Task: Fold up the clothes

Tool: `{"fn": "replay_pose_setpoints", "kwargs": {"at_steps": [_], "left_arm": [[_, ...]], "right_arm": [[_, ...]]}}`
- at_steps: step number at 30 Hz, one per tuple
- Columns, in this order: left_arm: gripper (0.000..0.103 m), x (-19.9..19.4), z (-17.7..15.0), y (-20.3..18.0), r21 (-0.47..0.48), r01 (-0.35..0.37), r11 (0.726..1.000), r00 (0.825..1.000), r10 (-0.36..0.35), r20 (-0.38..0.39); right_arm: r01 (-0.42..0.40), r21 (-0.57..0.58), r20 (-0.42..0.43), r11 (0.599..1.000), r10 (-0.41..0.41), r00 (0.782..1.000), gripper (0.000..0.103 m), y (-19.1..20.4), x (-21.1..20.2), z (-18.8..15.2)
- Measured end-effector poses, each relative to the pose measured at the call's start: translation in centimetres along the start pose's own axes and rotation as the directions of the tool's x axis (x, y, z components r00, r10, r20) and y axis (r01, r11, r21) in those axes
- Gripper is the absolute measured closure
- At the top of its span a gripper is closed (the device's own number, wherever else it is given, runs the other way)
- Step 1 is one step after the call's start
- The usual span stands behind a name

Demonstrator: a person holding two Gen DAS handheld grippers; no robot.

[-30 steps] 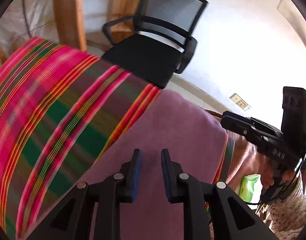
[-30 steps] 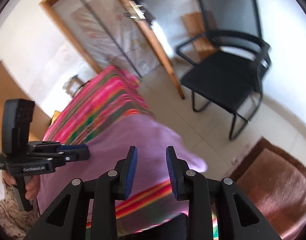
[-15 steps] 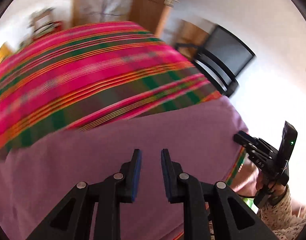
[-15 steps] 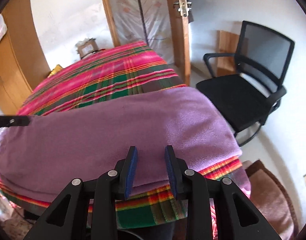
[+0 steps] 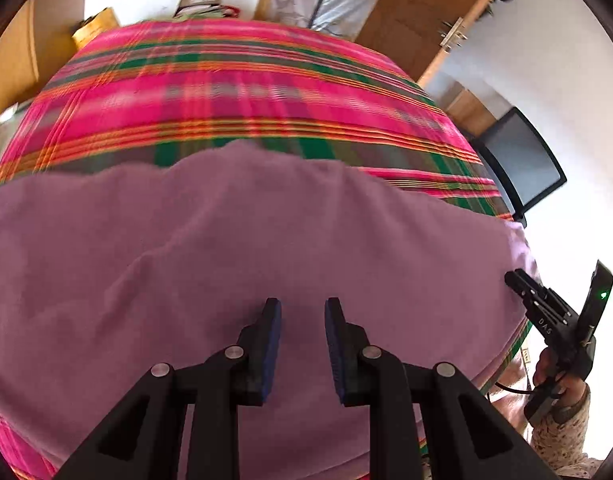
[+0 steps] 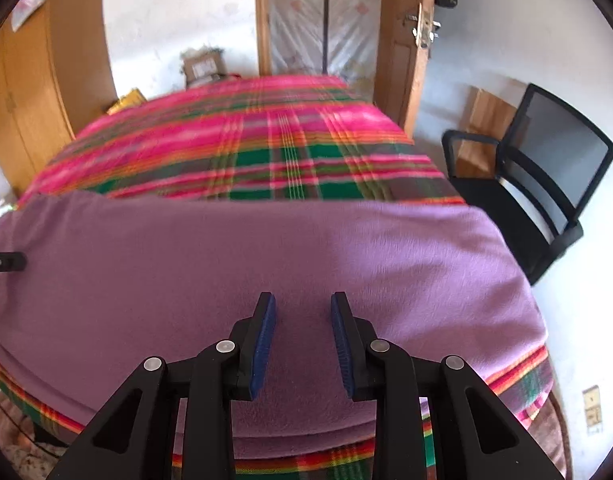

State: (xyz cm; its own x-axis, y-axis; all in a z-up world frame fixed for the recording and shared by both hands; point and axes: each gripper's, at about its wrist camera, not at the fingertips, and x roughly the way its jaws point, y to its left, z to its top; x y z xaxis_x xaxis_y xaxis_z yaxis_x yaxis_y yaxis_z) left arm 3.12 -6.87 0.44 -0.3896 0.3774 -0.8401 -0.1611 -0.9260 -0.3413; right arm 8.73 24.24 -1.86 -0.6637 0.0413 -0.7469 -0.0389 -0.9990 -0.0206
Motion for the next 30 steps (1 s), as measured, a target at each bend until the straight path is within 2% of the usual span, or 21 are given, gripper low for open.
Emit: {"fn": "replay_pose_setpoints", "kwargs": {"at_steps": [4, 7, 11, 14, 19, 24, 26, 30], "left_arm": [[0.08, -0.6, -0.5, 1.6, -0.036, 0.031, 0.999, 0.999, -0.03, 0.014], [0.08, -1.7, -1.1, 2.6, -0.049, 0.014, 0.999, 0.999, -0.012, 0.037], [0.08, -2.6, -2.3, 5.0, -0.105, -0.007, 0.994, 0.999, 0.012, 0.05], [0.08, -3.4, -3.4, 6.5, -0.14, 0.047, 0.989, 0.997, -0.037, 0.07], [0.08, -5.1, -5.0, 8.4, -0.169, 0.049, 0.984, 0.995, -0.033, 0.098], [0.08, -6.6, -5.5, 11.0, -0.238, -0.01, 0.971, 0.99, 0.043, 0.135], [0.08, -7.5, -5.4, 12.3, -0.276, -0.005, 0.961, 0.985, 0.052, 0.166], [0.08, -9.0, -4.9, 14.7, -0.348, -0.067, 0.935, 0.972, 0.14, 0.189]], "right_arm": [[0.026, -0.005, 0.005, 1.0, -0.026, 1.0, 0.073, 0.1, -0.2, -0.4], [0.043, -0.002, 0.004, 0.999, -0.043, 0.999, 0.073, 0.7, -0.4, -0.2], [-0.006, -0.03, 0.025, 1.0, 0.007, 1.0, 0.073, 2.6, -0.7, 0.0], [-0.014, -0.069, 0.014, 0.998, 0.015, 1.0, 0.073, 4.4, -0.2, -0.2], [0.024, -0.094, 0.019, 0.995, -0.022, 1.0, 0.073, 5.5, -0.2, -0.1], [-0.074, -0.128, 0.058, 0.989, 0.082, 0.995, 0.073, 7.7, -0.5, 1.4], [-0.136, -0.154, 0.054, 0.979, 0.146, 0.988, 0.073, 9.3, 0.1, 2.4], [-0.24, -0.178, 0.033, 0.954, 0.25, 0.968, 0.073, 12.4, 1.3, 4.4]]}}
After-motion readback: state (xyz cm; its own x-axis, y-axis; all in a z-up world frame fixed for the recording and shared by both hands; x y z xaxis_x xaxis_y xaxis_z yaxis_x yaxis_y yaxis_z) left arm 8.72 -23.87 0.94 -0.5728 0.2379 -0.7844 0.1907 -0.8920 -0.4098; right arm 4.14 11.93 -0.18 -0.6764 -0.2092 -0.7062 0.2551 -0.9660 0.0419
